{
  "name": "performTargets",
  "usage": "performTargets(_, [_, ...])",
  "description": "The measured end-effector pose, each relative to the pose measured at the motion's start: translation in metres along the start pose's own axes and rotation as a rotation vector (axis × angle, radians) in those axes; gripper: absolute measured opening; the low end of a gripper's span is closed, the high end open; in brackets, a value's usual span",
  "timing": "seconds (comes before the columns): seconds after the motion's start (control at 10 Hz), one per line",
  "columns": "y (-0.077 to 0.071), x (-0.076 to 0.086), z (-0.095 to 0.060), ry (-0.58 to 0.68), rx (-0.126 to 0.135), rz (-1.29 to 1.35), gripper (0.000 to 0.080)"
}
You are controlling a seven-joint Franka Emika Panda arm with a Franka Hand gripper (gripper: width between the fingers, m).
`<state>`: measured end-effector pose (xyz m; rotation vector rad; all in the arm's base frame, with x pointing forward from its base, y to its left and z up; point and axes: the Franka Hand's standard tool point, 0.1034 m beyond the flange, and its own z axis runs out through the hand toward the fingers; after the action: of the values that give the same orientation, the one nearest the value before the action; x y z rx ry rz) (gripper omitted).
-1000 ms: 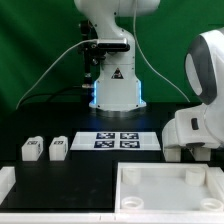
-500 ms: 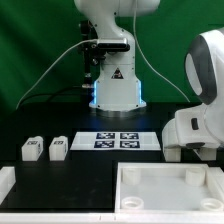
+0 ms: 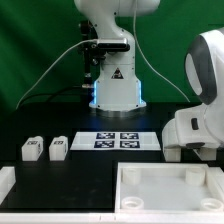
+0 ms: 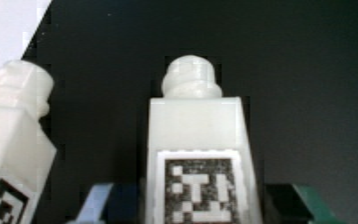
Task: Assemble one leg
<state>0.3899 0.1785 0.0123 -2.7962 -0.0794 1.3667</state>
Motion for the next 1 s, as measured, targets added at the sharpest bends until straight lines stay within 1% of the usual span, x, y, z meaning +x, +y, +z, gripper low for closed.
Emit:
performTargets(0.1, [0.008, -0.009, -0.02, -0.009, -0.019, -0.039, 0.029])
performTargets(0.2, [0.013, -0.018, -0.051, 0.022, -0.019, -0.049, 0.0291])
performTargets(0.3, [0.018, -0.027, -0.068, 0.022, -0.018, -0.056, 0.0291])
performTargets(0.4, [0.021, -0.027, -0.09, 0.087, -0.007, -0.061, 0.0291])
performTargets(0.5, [0.029, -0.032, -0.118, 0.221, 0.008, -0.062, 0.0291])
performTargets(0.6, [0.04, -0.04, -0.13, 0.286, 0.015, -0.062, 0.0291])
performTargets(0.7, [0.046, -0.032, -0.142, 0.387, 0.029, -0.056, 0.0291])
performTargets(0.8, [0.044, -0.027, -0.146, 0.519, 0.03, -0.055, 0.0291])
performTargets(0.9, [0.045, -0.03, -0.144, 0.627, 0.024, -0.053, 0.0291])
performTargets(1.0, [0.049, -0.022, -0.148, 0.729, 0.017, -0.079, 0.0291])
